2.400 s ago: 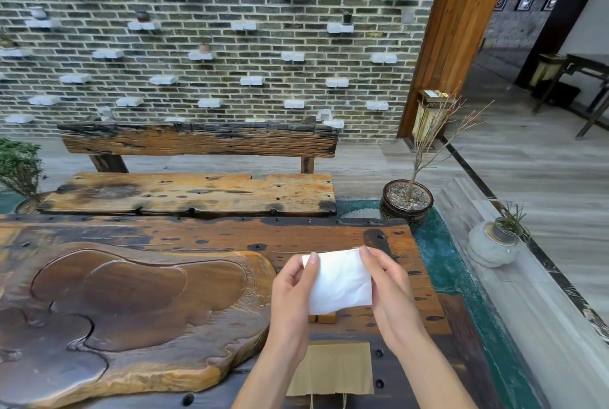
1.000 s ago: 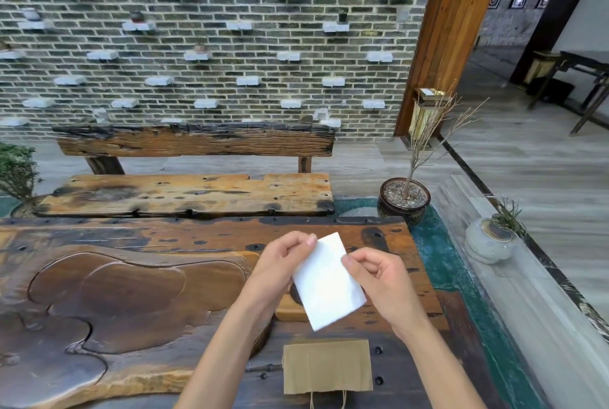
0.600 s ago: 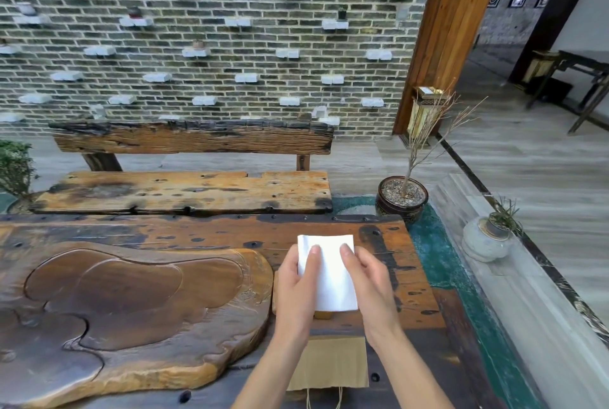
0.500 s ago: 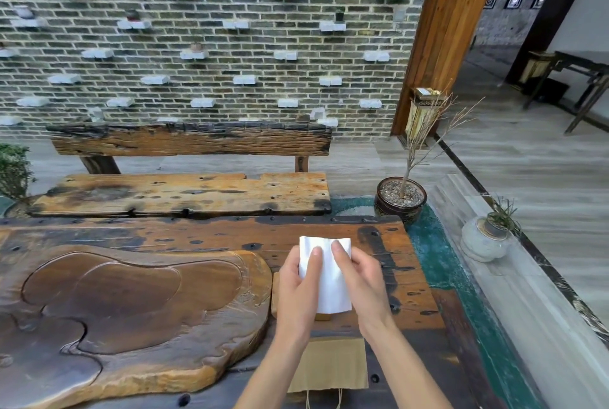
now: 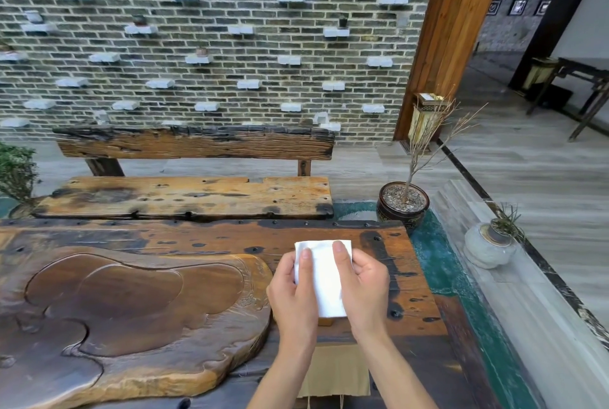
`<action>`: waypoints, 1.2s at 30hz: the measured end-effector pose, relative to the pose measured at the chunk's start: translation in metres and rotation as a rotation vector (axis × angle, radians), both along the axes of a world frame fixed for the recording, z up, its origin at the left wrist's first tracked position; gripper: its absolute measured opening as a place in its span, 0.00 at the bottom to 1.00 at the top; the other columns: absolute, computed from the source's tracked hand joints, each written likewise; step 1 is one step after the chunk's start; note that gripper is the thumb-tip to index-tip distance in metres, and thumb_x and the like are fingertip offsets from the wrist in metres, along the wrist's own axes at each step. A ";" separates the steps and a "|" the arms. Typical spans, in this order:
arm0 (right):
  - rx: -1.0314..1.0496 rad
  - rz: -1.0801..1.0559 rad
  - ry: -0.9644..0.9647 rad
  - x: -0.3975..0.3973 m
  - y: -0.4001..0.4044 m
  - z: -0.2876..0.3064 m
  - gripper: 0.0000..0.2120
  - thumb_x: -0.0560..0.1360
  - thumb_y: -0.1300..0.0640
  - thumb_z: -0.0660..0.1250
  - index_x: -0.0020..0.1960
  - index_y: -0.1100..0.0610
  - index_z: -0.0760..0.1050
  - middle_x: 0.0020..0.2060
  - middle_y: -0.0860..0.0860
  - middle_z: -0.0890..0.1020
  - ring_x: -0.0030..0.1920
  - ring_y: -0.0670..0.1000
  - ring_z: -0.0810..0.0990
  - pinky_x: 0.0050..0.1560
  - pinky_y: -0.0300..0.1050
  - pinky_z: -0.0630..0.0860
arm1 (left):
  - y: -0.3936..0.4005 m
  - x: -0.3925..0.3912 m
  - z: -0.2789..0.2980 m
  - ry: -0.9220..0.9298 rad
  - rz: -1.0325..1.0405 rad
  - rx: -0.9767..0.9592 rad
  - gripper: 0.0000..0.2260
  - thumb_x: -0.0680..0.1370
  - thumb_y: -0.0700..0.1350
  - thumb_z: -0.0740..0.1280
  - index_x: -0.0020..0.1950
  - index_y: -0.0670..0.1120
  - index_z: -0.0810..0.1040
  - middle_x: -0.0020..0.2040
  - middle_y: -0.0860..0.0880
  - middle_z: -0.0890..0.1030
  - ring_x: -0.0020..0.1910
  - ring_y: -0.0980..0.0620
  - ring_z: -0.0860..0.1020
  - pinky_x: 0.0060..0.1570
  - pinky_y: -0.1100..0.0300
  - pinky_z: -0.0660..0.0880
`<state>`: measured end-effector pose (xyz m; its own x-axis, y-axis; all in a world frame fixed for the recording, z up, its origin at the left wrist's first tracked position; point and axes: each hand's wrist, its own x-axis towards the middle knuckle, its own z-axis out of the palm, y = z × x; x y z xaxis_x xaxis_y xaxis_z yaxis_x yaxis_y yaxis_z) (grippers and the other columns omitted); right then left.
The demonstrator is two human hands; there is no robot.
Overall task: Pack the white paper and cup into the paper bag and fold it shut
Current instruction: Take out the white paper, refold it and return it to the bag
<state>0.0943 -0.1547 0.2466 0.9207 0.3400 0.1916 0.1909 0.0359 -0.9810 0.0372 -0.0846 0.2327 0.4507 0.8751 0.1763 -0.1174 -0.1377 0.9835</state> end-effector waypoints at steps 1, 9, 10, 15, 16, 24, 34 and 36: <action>0.019 0.032 0.056 0.000 -0.001 0.002 0.25 0.77 0.43 0.66 0.39 0.66 0.77 0.32 0.65 0.80 0.30 0.53 0.74 0.30 0.46 0.67 | 0.001 0.000 -0.002 -0.005 -0.019 -0.009 0.18 0.77 0.59 0.61 0.34 0.47 0.71 0.29 0.53 0.72 0.30 0.54 0.67 0.32 0.55 0.65; 0.146 0.427 0.754 0.007 -0.020 0.000 0.15 0.73 0.53 0.72 0.57 0.59 0.79 0.51 0.58 0.87 0.49 0.54 0.86 0.49 0.51 0.81 | 0.005 -0.002 -0.009 -0.022 -0.176 -0.045 0.15 0.76 0.58 0.64 0.38 0.48 0.77 0.33 0.48 0.77 0.34 0.52 0.72 0.36 0.53 0.68; 0.148 0.465 0.771 0.007 -0.021 0.002 0.11 0.75 0.56 0.69 0.55 0.59 0.79 0.49 0.57 0.87 0.47 0.53 0.87 0.48 0.51 0.82 | 0.005 -0.002 -0.010 -0.014 -0.185 -0.042 0.15 0.76 0.58 0.64 0.39 0.48 0.78 0.33 0.47 0.78 0.35 0.52 0.72 0.37 0.53 0.69; 0.145 0.477 0.791 0.009 -0.026 0.004 0.10 0.76 0.57 0.67 0.54 0.59 0.81 0.50 0.59 0.87 0.47 0.54 0.86 0.52 0.53 0.81 | 0.006 -0.006 -0.009 0.050 -0.288 0.025 0.11 0.79 0.51 0.65 0.40 0.48 0.79 0.32 0.54 0.77 0.33 0.59 0.72 0.35 0.58 0.67; 0.147 0.476 0.812 0.010 -0.027 0.003 0.11 0.75 0.57 0.67 0.55 0.60 0.81 0.51 0.60 0.86 0.49 0.56 0.86 0.55 0.55 0.79 | 0.007 -0.007 -0.009 0.058 -0.300 0.032 0.11 0.80 0.48 0.65 0.40 0.49 0.80 0.30 0.56 0.77 0.31 0.60 0.71 0.33 0.61 0.67; 0.243 0.539 0.917 0.017 -0.048 -0.013 0.19 0.83 0.56 0.57 0.71 0.60 0.69 0.65 0.62 0.78 0.65 0.64 0.77 0.69 0.66 0.69 | 0.035 -0.019 -0.018 -0.017 -0.239 -0.170 0.22 0.81 0.55 0.54 0.50 0.40 0.78 0.27 0.43 0.78 0.18 0.52 0.65 0.20 0.62 0.62; 0.340 0.452 1.111 0.010 -0.079 -0.065 0.20 0.83 0.54 0.54 0.73 0.59 0.66 0.69 0.63 0.75 0.68 0.65 0.74 0.68 0.65 0.69 | 0.033 -0.060 -0.108 0.499 -0.372 0.154 0.11 0.82 0.49 0.63 0.39 0.54 0.76 0.31 0.57 0.76 0.31 0.61 0.72 0.35 0.65 0.67; 0.324 0.421 1.147 0.008 -0.089 -0.079 0.20 0.83 0.56 0.55 0.73 0.58 0.66 0.69 0.62 0.75 0.69 0.64 0.74 0.69 0.66 0.68 | 0.032 -0.066 -0.140 0.670 -0.473 0.324 0.03 0.80 0.46 0.65 0.47 0.52 0.77 0.41 0.58 0.78 0.38 0.61 0.74 0.41 0.64 0.68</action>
